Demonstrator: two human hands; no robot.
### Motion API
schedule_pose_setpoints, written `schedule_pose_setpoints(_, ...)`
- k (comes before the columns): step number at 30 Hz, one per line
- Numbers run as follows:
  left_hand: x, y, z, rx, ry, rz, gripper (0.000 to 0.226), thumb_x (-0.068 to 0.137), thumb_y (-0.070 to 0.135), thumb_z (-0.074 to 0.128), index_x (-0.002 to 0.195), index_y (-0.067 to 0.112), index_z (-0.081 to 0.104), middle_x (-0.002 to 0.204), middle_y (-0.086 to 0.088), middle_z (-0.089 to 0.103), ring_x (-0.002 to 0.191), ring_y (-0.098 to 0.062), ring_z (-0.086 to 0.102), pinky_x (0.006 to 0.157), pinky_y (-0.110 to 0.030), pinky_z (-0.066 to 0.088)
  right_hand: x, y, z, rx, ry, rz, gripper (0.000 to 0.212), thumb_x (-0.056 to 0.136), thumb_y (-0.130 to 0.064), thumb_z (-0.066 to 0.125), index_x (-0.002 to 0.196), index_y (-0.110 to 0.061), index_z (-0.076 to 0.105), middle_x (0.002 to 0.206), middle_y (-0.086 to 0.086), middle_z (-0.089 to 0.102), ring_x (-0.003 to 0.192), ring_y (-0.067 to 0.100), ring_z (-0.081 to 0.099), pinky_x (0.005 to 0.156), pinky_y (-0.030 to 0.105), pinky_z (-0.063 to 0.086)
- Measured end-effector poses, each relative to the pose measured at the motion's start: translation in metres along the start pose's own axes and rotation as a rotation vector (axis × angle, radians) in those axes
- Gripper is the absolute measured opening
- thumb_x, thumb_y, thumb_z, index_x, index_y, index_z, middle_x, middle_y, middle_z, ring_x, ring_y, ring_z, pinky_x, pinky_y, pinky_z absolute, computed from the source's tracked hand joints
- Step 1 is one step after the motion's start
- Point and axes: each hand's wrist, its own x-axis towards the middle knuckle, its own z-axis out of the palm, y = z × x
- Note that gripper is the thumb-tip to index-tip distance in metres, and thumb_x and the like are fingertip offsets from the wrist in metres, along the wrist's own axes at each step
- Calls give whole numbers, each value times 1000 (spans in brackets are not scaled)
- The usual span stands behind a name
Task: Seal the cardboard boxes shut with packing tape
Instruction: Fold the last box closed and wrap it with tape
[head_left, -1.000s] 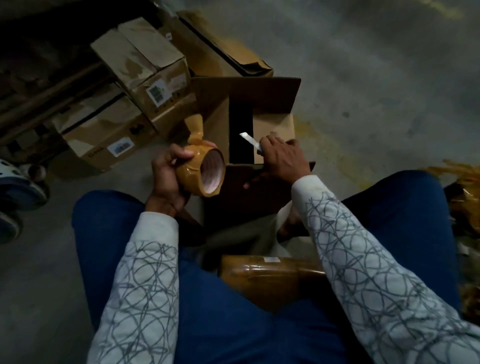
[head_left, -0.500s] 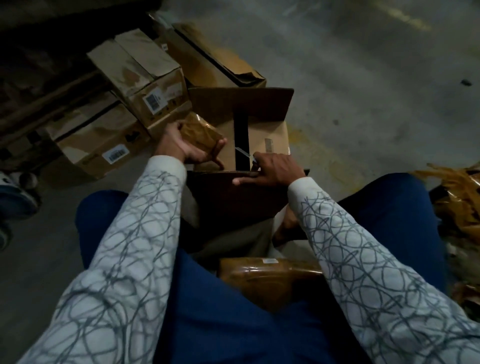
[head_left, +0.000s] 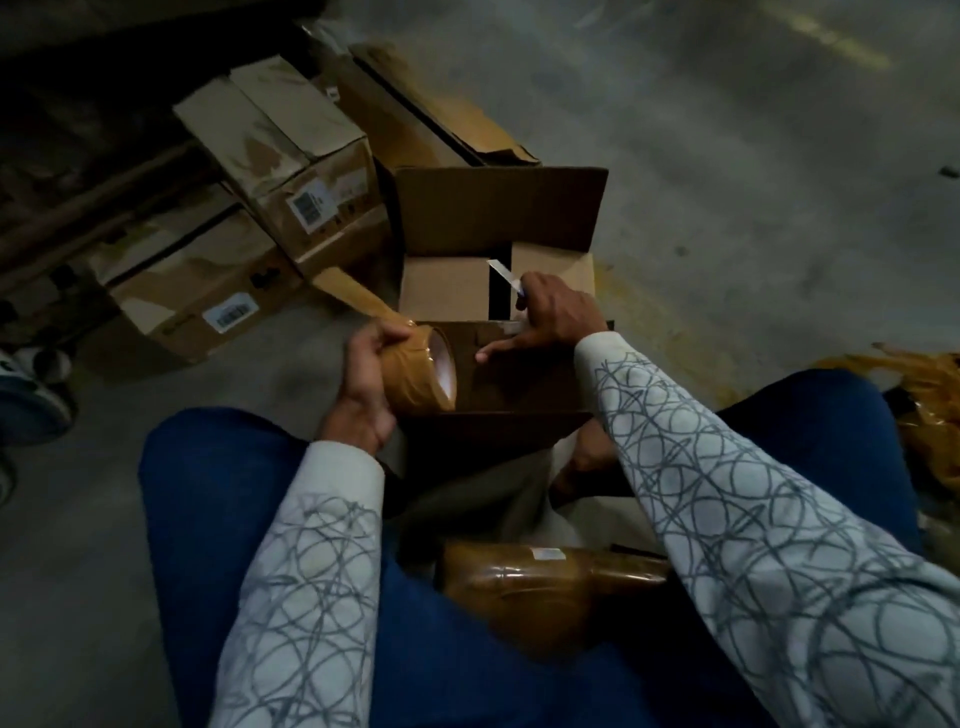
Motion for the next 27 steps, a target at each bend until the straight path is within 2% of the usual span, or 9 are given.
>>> schedule_pose_setpoints(4,26,-31,-2,-67,35,-105,20,76,30,58,87,16,67,89,-6,67,95,-27,61,100,-42,46,8,11,25,-42,68,116,111,44,-96,63,119,-16,46,124,4,48,118,27,46,100,53,39)
schedule_pose_setpoints(7,34,-45,-3,-50,55,-146,18,82,28,54,85,14,66,83,-6,68,88,-27,64,92,-39,48,1,16,49,-80,134,226,110,49,-96,61,122,-14,47,125,8,49,119,29,47,99,52,38)
schedule_pose_setpoints(12,43,-50,1,-44,17,-107,16,80,27,56,81,16,68,80,-5,69,88,-26,64,94,-41,48,16,12,27,-199,471,-116,94,61,-71,80,120,-4,52,125,19,52,114,37,48,98,47,43)
schedule_pose_setpoints(15,46,-54,-1,-33,16,-96,25,67,31,63,87,15,67,86,-6,68,91,-27,64,93,-41,50,40,4,-4,-191,650,-235,79,78,-56,73,131,-2,48,141,22,43,130,42,39,109,51,39)
schedule_pose_setpoints(18,47,-55,-2,-4,37,-85,37,58,33,67,90,14,67,92,-9,68,93,-30,63,94,-43,49,59,0,-30,-135,558,-151,79,83,-41,71,141,2,39,157,24,29,149,44,18,122,52,23)
schedule_pose_setpoints(19,45,-56,-1,10,39,-79,37,60,34,66,91,14,67,93,-9,68,94,-30,63,93,-42,50,62,0,-34,-105,520,-112,77,82,-38,71,140,2,40,154,24,34,148,44,21,121,51,22)
schedule_pose_setpoints(23,34,-58,7,38,11,-60,16,85,25,55,90,13,64,83,-5,67,79,-23,63,73,-30,50,52,6,-11,-34,483,-30,44,87,-38,64,114,-5,53,110,17,58,104,37,55,87,41,37)
schedule_pose_setpoints(25,33,-59,8,38,22,-53,14,88,22,52,91,13,63,82,-5,66,75,-21,62,68,-28,50,29,12,21,87,380,-1,44,88,-41,64,113,-8,51,105,17,59,95,37,58,75,37,38)
schedule_pose_setpoints(27,31,-60,8,17,32,-33,20,84,23,55,98,12,65,92,-9,68,85,-26,63,74,-32,51,2,12,49,198,211,44,52,87,-50,67,116,-12,47,110,16,61,99,36,60,76,37,43)
